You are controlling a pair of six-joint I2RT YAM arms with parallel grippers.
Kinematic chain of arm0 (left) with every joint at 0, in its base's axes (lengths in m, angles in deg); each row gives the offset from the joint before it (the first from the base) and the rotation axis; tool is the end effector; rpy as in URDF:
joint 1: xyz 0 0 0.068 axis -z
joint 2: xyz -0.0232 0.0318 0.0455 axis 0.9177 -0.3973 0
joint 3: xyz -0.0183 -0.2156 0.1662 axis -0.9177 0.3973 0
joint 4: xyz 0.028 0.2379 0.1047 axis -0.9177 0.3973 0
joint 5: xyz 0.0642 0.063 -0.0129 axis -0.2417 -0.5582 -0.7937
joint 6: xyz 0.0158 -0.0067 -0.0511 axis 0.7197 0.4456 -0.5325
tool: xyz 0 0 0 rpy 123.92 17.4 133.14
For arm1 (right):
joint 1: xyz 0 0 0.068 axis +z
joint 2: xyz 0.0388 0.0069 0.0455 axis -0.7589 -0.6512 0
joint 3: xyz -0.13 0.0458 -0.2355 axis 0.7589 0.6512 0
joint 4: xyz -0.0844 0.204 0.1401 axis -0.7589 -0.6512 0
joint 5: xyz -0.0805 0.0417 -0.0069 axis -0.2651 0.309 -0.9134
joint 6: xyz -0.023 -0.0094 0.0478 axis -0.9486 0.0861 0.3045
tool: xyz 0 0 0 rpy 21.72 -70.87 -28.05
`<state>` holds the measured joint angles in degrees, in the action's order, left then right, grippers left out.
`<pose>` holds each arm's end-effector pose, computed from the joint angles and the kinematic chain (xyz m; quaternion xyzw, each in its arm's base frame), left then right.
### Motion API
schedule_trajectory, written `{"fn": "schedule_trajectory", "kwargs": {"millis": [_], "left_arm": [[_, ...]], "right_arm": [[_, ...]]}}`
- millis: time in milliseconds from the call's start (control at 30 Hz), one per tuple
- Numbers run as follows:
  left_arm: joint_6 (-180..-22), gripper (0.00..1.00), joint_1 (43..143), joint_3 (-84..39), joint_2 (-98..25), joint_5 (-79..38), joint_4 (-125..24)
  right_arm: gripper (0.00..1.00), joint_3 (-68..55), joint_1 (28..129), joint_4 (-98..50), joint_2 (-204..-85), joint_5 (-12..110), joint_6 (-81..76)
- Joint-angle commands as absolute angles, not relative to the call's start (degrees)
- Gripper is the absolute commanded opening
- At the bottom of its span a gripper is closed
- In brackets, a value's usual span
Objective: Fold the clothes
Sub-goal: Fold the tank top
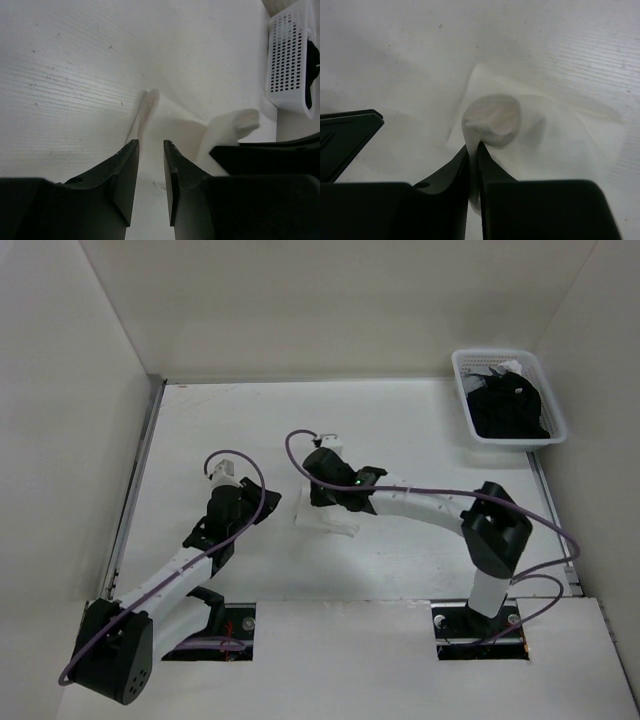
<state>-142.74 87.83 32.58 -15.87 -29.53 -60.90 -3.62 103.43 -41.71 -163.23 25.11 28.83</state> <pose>0.1846 -0.0713 0.1808 -0.2343 0.8103 -0.3209 0.4308 0.2358 0.3081 0.2384 -0.0740 0.9141 0.1785 0.3565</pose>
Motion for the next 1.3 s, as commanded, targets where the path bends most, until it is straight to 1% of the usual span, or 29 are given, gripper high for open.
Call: {"fn": "schedule_trajectory", "kwargs": {"millis": [0, 67, 100, 167, 267, 300, 367, 433, 467, 500, 533, 633, 833, 933, 1133, 1267], "left_arm": [[-142.99, 0.25, 86.50, 32.82, -13.89, -28.21, -63.44], [-142.98, 0.25, 85.45, 32.91, -13.10, -27.59, -63.17], [-143.07, 0.26, 85.01, 32.91, -12.66, -27.24, -63.09], [-143.16, 0.26, 84.13, 32.48, -12.05, -26.98, -62.65], [-142.99, 0.26, 84.82, 30.46, -13.00, -26.97, -62.47], [-142.90, 0.26, 86.05, 29.15, -14.14, -26.97, -62.56], [-142.72, 0.26, 89.21, 27.30, -16.17, -27.58, -63.35], [-142.46, 0.26, 93.59, 24.93, -19.50, -28.73, -64.66], [-142.28, 0.27, 96.23, 23.79, -21.34, -29.34, -65.63], [-142.28, 0.27, 98.51, 22.64, -23.36, -30.04, -66.59], [-142.11, 0.27, 100.63, 21.67, -25.38, -30.66, -67.56], [-142.11, 0.26, 104.68, 19.74, -31.62, -31.89, -70.46], [-142.90, 0.25, 104.25, 20.25, -40.95, -31.98, -74.77], [-142.98, 0.25, 103.29, 22.18, -42.54, -32.07, -74.86], [-143.60, 0.23, 99.42, 27.02, -47.81, -30.76, -75.04], [-144.13, 0.23, 98.80, 29.92, -45.89, -30.49, -75.66]], "right_arm": [[0.20, -10.83, 105.83, -45.35, -169.18, 22.88, 28.01], [0.37, -12.86, 106.97, -45.00, -171.21, 22.88, 28.88], [0.41, -13.39, 107.24, -44.65, -171.39, 22.96, 29.50], [0.44, -12.70, 107.68, -42.38, -169.30, 23.49, 30.38], [0.45, -6.65, 107.68, -36.41, -161.93, 23.58, 30.38], [0.45, -3.84, 107.42, -34.56, -159.20, 23.67, 30.47], [0.37, 1.78, 105.58, -30.78, -154.36, 23.58, 30.12], [0.19, 7.76, 102.43, -27.52, -150.75, 25.06, 30.55], [0.12, 10.40, 100.84, -26.12, -149.70, 26.90, 30.65], [0.07, 12.68, 99.35, -24.36, -149.16, 29.01, 30.73], [0.05, 14.80, 97.77, -22.34, -148.98, 31.38, 30.82], [0.05, 20.16, 94.42, -15.49, -149.77, 37.80, 32.40], [0.06, 23.78, 91.43, -4.23, -155.74, 47.21, 35.12], [0.06, 24.39, 89.41, -1.59, -159.78, 47.40, 37.84], [0.06, 26.85, 86.16, 2.02, -163.39, 45.20, 41.80], [0.06, 27.12, 85.10, 2.20, -164.80, 44.85, 42.25]]}}
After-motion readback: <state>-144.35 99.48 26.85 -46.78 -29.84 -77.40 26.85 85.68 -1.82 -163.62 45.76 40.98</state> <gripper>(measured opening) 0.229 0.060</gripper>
